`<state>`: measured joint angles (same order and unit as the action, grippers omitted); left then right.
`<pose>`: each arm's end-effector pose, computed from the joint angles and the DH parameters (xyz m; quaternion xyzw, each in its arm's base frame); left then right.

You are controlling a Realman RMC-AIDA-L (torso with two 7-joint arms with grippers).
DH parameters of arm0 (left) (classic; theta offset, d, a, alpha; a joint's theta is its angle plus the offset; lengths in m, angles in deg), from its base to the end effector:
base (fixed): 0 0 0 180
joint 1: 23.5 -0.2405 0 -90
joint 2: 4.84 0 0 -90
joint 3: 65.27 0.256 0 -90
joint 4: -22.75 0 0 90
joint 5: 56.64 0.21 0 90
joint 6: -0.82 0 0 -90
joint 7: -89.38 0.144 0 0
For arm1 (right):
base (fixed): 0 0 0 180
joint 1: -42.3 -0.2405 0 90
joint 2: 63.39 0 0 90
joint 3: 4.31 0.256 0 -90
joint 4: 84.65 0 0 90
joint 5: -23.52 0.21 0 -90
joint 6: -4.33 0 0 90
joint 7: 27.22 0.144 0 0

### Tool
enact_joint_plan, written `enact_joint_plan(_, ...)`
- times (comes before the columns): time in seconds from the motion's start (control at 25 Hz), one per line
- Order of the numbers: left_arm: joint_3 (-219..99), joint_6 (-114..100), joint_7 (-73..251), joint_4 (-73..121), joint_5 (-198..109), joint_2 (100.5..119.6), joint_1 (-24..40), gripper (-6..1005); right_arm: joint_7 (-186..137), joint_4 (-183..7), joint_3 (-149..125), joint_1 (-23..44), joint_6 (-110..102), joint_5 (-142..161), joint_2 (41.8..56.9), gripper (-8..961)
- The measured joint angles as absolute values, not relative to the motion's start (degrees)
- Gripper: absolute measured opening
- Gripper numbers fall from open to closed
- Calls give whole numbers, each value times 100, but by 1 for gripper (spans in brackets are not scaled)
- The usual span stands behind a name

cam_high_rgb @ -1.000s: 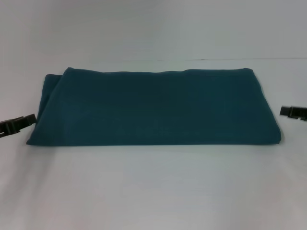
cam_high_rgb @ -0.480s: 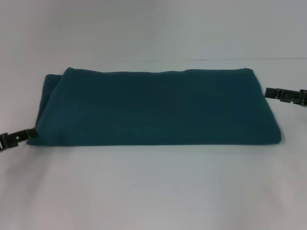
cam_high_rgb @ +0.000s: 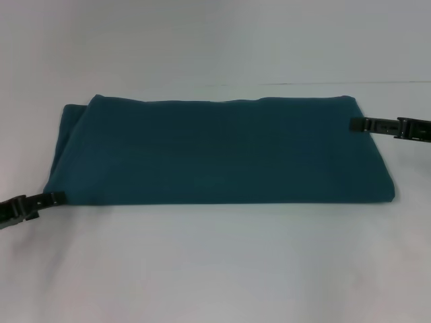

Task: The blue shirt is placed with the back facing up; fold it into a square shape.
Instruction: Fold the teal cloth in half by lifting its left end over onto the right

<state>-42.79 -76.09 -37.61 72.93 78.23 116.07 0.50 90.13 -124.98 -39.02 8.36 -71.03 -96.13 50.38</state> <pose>-0.3610 0.3127 0.0550 -0.6992 -0.6345 -0.1925 0.2673 0.2876 0.3869 0.0610 -0.8092 0.4912 0.2321 0.2237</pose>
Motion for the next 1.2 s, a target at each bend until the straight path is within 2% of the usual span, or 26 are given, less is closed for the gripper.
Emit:
enact_joint_plan(0.68, -4244, -7295, -4123, 7014, 8298, 11479, 412, 891, 9003, -12492, -3796, 897, -7099, -9574, 5009, 911)
enact_joint_plan(1.2, -4108, -7083, -4238, 6905, 8448, 11451, 554, 889, 9024, -12501, -3700, 899, -7099, -9574, 5007, 909)
